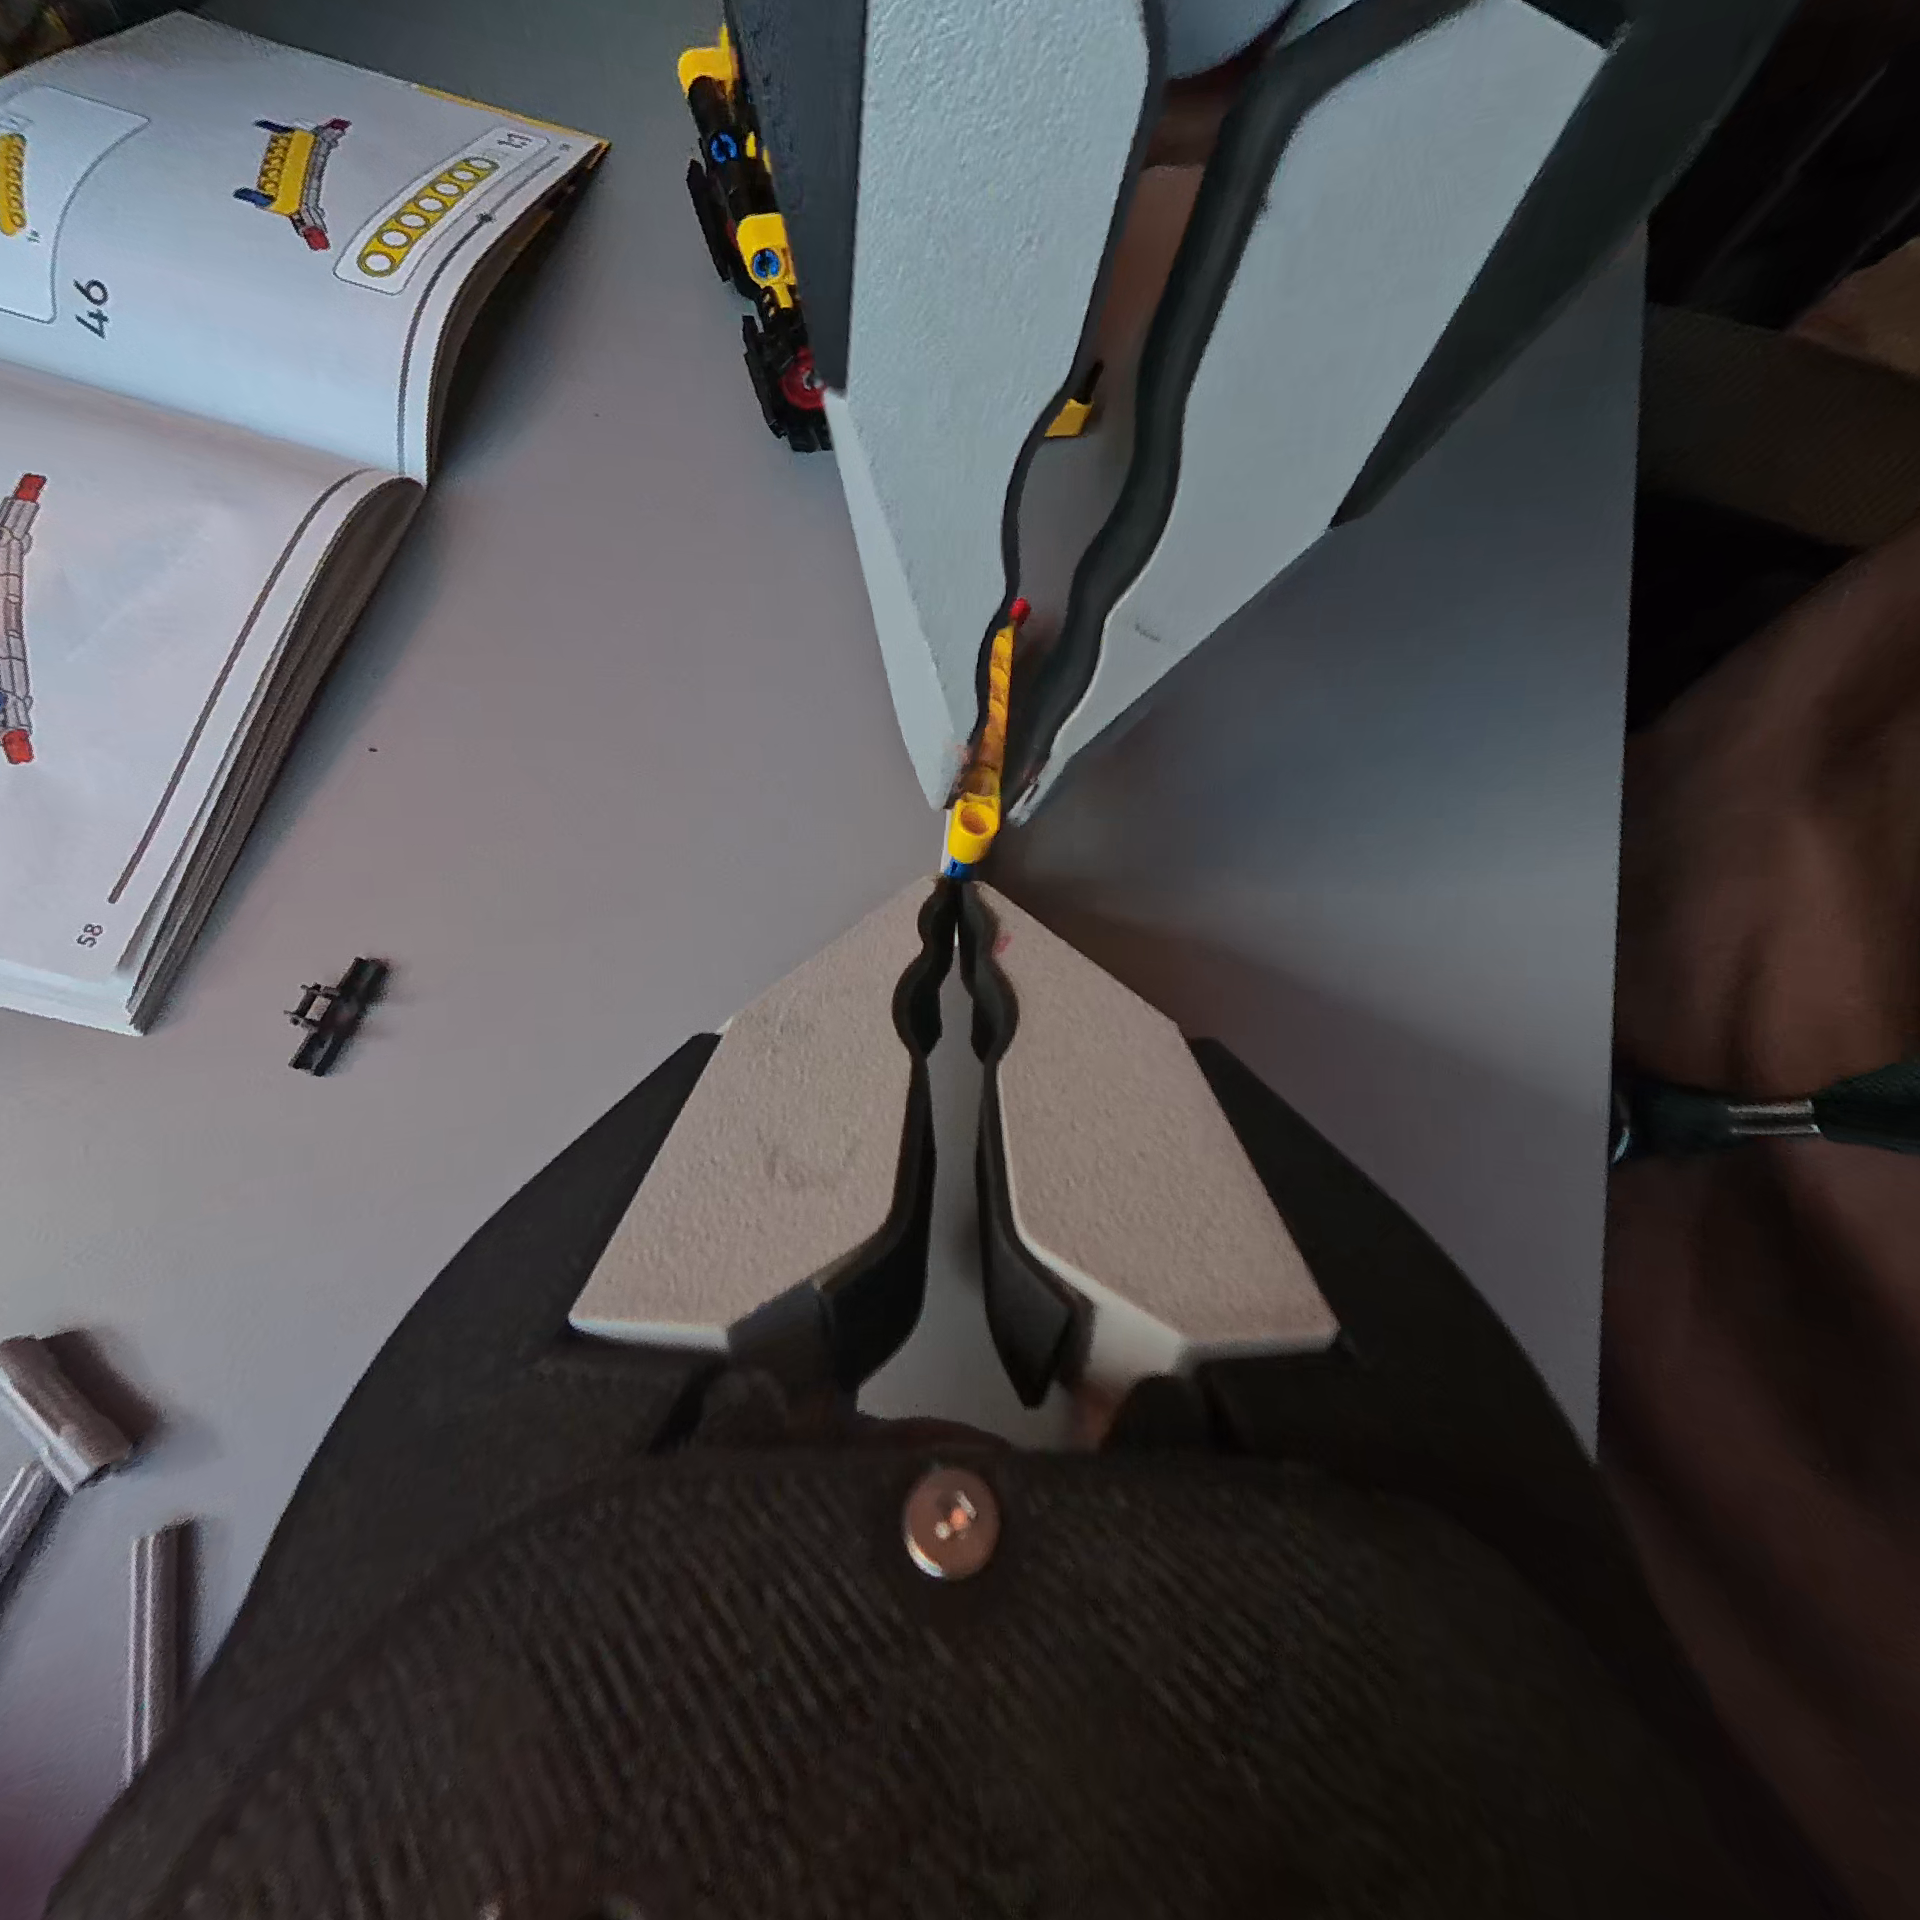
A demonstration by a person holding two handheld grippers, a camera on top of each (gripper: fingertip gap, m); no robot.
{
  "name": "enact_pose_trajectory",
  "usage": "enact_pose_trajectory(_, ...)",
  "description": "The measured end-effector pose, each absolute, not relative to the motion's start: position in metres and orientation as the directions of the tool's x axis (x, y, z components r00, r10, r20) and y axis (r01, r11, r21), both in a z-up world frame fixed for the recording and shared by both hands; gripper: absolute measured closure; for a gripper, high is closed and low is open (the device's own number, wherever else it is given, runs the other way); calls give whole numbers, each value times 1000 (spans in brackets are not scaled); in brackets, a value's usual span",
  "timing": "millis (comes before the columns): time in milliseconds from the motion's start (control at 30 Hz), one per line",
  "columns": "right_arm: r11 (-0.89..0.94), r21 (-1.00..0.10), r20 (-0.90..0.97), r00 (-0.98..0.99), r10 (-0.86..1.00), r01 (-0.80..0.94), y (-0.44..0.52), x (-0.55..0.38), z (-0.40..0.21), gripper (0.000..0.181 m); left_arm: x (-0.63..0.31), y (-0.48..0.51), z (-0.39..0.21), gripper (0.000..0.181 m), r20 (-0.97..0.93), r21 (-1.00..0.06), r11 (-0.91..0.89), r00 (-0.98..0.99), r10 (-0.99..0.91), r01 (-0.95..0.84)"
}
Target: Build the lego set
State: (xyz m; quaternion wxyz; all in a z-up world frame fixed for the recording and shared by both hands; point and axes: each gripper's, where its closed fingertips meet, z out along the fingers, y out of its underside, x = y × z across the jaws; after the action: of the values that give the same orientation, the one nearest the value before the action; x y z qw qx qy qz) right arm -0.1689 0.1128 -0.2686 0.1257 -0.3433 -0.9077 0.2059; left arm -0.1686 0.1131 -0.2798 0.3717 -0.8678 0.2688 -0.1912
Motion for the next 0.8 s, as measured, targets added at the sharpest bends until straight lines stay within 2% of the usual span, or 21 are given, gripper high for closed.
enact_pose_trajectory(233,737,-373,71,-775,628,564,116,-170,-269,177,-168,115,-280,181,126,-746,-578,783,-609,-329)
enact_pose_trajectory(367,716,-402,62,-763,643,571,116,-168,-270,177,-167,116,-280,181,105,-749,-567,784,-612,-342)
enact_pose_trajectory(567,608,-519,34,-696,717,601,117,-167,-269,177,-167,119,-270,181,109,-794,-530,789,-605,-298)
enact_pose_trajectory(700,609,-519,33,-698,716,600,119,-166,-269,177,-166,121,-270,181,121,-792,-538,788,-603,-289)
enact_pose_trajectory(800,643,-476,41,-715,698,601,121,-165,-269,177,-165,122,-270,181,125,-790,-540,786,-605,-290)
